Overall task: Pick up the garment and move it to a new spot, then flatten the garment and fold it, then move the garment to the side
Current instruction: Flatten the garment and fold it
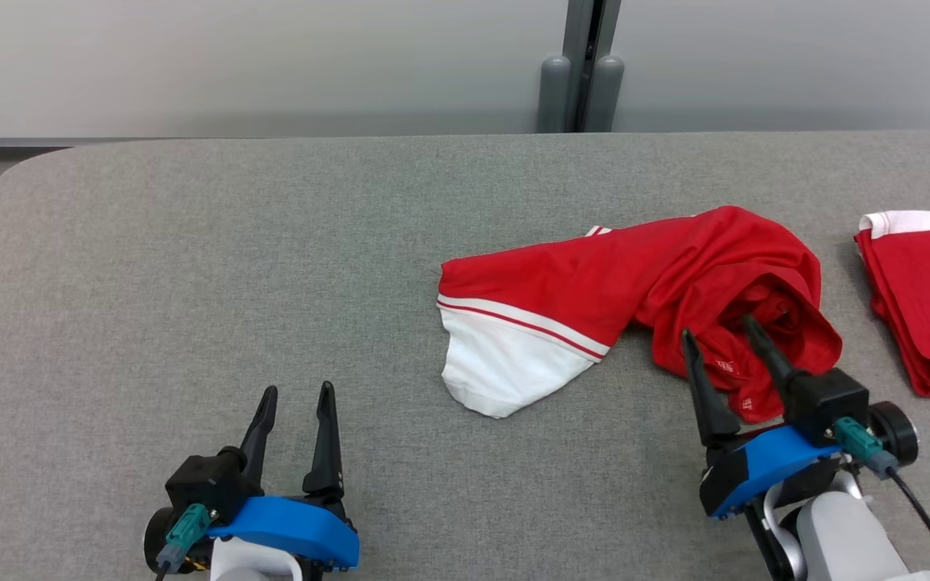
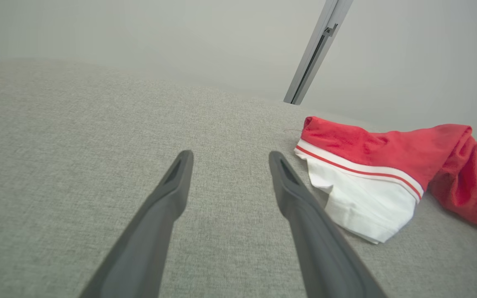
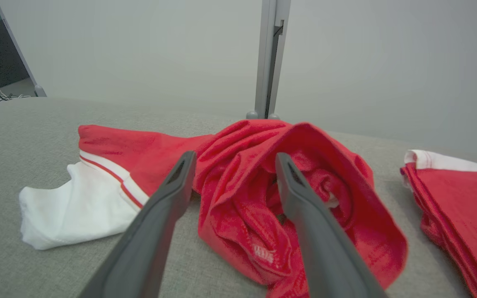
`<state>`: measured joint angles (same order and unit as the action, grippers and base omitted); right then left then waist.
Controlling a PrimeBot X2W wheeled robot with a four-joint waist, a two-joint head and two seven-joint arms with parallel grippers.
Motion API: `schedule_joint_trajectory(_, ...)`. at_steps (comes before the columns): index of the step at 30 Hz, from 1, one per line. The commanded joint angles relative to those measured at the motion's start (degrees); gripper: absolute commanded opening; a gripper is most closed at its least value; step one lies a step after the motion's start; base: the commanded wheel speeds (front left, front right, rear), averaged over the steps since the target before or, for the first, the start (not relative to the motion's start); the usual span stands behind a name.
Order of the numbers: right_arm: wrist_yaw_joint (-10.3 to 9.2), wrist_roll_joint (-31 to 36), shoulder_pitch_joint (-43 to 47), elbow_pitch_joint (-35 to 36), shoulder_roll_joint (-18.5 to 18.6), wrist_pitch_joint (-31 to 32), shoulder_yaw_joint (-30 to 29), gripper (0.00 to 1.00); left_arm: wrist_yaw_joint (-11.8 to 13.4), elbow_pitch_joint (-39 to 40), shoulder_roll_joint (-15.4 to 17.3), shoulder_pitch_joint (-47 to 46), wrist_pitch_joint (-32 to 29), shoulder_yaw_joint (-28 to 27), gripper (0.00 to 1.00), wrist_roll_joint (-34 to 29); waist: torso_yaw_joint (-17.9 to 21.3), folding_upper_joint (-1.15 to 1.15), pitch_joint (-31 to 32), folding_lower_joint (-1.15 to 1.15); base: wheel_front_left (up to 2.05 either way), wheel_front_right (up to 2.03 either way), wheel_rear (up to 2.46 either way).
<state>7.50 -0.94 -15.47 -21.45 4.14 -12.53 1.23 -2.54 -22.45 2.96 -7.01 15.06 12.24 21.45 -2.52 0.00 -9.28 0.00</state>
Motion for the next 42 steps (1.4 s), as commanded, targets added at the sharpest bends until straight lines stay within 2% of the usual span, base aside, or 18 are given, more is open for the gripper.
schedule_joint_trajectory(1, -0.02, -0.2, 1.2, -0.3, 0.0, 1.2, 1.3, 1.0, -0.3, -0.1, -0.1, 0.0, 0.2, 0.5, 1.0, -0.4, -0.5, 0.0, -0.3, 0.0, 0.0, 0.0, 0.0)
schedule_joint_trajectory(4, -0.01, -0.8, 0.6, -2.9, -0.3, 2.5, 1.7, 1.0, -0.2, -0.3, -0.1, -0.4, 0.2, 0.6, 1.0, -0.2, -1.5, 0.0, -0.9, 0.0, 0.0, 0.0, 0.0)
schedule_joint_trajectory(10, -0.02, 5.4, -3.9, -11.8, 0.7, 2.6, -0.4, 1.0, -0.2, -0.4, -0.1, -1.1, 0.2, 0.8, 1.0, -0.1, -3.6, 0.0, -2.1, 0.0, 0.0, 0.0, 0.0)
schedule_joint_trajectory(12, -0.02, 6.1, -5.3, -14.3, 0.4, 2.0, -1.4, 0.77, -0.1, -0.4, -0.1, -1.2, 0.2, 0.7, 1.0, 0.0, -4.0, 0.0, -2.3, 0.0, 0.0, 0.0, 0.0)
schedule_joint_trajectory(13, -0.02, 6.3, -6.0, -15.3, 0.2, 1.7, -1.7, 0.35, 0.0, -0.3, -0.1, -1.1, 0.2, 0.6, 1.0, 0.1, -4.1, 0.0, -2.4, 0.0, 0.0, 0.0, 0.0)
schedule_joint_trajectory(14, -0.02, 6.2, -6.6, -16.1, -0.1, 1.2, -2.0, 0.04, 0.1, -0.3, -0.1, -1.1, 0.2, 0.5, 1.0, 0.1, -4.0, 0.0, -2.5, 0.0, 0.0, 0.0, 0.0)
schedule_joint_trajectory(15, -0.02, 5.5, -7.2, -16.4, -0.2, 0.5, -2.4, 0.0, 0.1, -0.2, -0.1, -0.9, 0.2, 0.3, 1.0, 0.1, -3.9, 0.0, -2.5, 0.0, 0.0, 0.0, 0.0)
schedule_joint_trajectory(19, -0.01, 1.7, -8.9, -15.0, -1.0, -1.6, -1.7, 0.0, 0.2, -0.2, -0.1, -0.5, 0.2, -0.2, 1.0, -0.1, -2.4, 0.0, -2.2, 0.0, 0.0, 0.0, 0.0)
schedule_joint_trajectory(22, -0.02, -1.0, -9.3, -11.3, -1.1, -2.3, 0.5, 0.0, 0.1, 0.0, -0.1, -0.3, 0.2, -0.6, 1.0, -0.3, -0.7, 0.0, -1.7, 0.0, 0.0, 0.0, 0.0)
schedule_joint_trajectory(28, -0.01, -7.5, -6.5, 1.5, -1.1, -1.7, 3.2, 0.0, 0.1, 0.2, -0.1, 0.3, 0.2, -1.1, 1.0, -0.5, 2.8, 0.0, -0.7, 0.0, 0.0, 0.0, 0.0)
schedule_joint_trajectory(34, -0.01, -13.3, 1.7, 14.9, -1.2, 4.3, -4.1, 0.0, 0.1, 0.3, -0.1, 0.5, 0.2, -1.2, 1.0, -0.5, 4.7, 0.0, -0.4, 0.0, 0.0, 0.0, 0.0)
schedule_joint_trajectory(37, -0.01, -13.2, 6.2, 15.5, -1.2, 7.2, -9.6, 0.0, -0.1, 0.2, -0.1, 0.2, 0.2, -1.1, 1.0, -0.6, 5.0, 0.0, -0.8, 0.0, 0.0, 0.0, 0.0)
schedule_joint_trajectory(38, -0.01, -14.2, 7.0, 14.6, -1.2, 7.7, -11.0, 0.13, -0.1, 0.2, -0.1, 0.0, 0.2, -1.1, 1.0, -0.6, 5.1, 0.0, -1.0, 0.0, 0.0, 0.0, 0.0)
schedule_joint_trajectory(39, -0.01, -14.1, 7.8, 13.4, -1.2, 8.0, -12.0, 0.37, -0.2, 0.1, -0.1, -0.1, 0.2, -1.1, 1.0, -0.6, 5.1, 0.0, -1.1, 0.0, 0.0, 0.0, 0.0)
schedule_joint_trajectory(40, -0.01, -13.5, 8.3, 12.2, -1.2, 7.9, -12.8, 0.82, -0.3, 0.1, -0.1, -0.3, 0.2, -1.2, 1.0, -0.7, 5.2, 0.0, -1.3, 0.0, 0.0, 0.0, 0.0)
schedule_joint_trajectory(41, -0.01, -12.8, 8.7, 10.7, -1.2, 7.7, -13.4, 1.0, -0.3, 0.0, -0.1, -0.4, 0.2, -1.3, 1.0, -0.7, 5.3, 0.0, -1.4, 0.0, 0.0, 0.0, 0.0)
schedule_joint_trajectory(42, -0.01, -12.4, 8.8, 9.4, -1.2, 7.2, -13.7, 1.0, -0.3, 0.0, -0.1, -0.6, 0.2, -1.4, 1.0, -0.8, 5.4, 0.0, -1.5, 0.0, 0.0, 0.0, 0.0)
